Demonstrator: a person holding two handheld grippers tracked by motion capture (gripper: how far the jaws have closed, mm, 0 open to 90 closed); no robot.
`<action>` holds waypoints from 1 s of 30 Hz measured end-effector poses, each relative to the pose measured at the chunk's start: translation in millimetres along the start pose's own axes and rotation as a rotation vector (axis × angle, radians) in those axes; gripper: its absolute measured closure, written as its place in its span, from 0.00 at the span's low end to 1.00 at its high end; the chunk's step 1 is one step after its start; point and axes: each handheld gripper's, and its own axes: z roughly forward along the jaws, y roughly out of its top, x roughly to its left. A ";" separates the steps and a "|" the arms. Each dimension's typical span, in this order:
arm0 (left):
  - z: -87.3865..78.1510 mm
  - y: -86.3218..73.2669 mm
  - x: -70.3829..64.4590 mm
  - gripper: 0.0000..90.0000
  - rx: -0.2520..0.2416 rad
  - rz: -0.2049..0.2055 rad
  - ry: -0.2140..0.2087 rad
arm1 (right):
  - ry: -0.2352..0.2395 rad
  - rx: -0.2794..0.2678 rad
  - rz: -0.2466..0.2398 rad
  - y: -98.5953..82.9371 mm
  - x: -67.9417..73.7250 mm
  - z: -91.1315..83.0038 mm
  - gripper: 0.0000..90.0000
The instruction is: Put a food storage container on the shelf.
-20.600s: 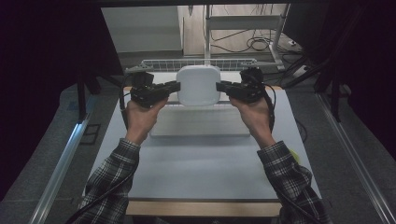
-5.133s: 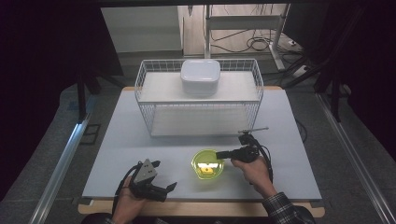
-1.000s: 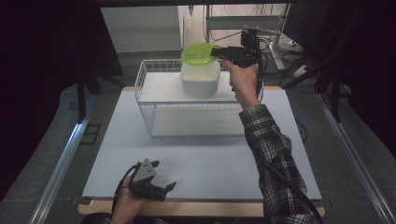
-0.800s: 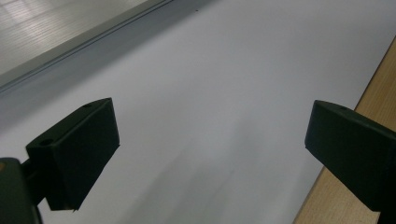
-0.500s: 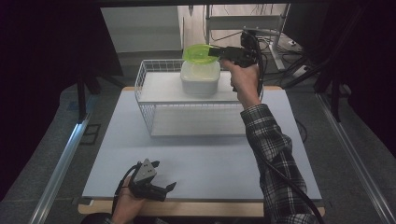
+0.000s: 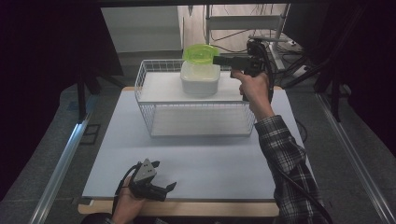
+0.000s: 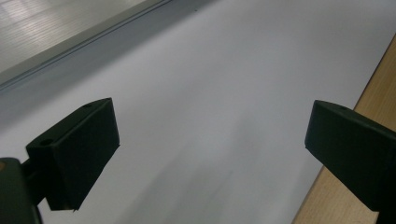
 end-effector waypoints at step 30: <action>-0.2 -1.9 5.7 0.03 -0.048 -0.037 -0.064 | -0.013 0.075 -0.328 -106.8 22.5 -33.5 0.07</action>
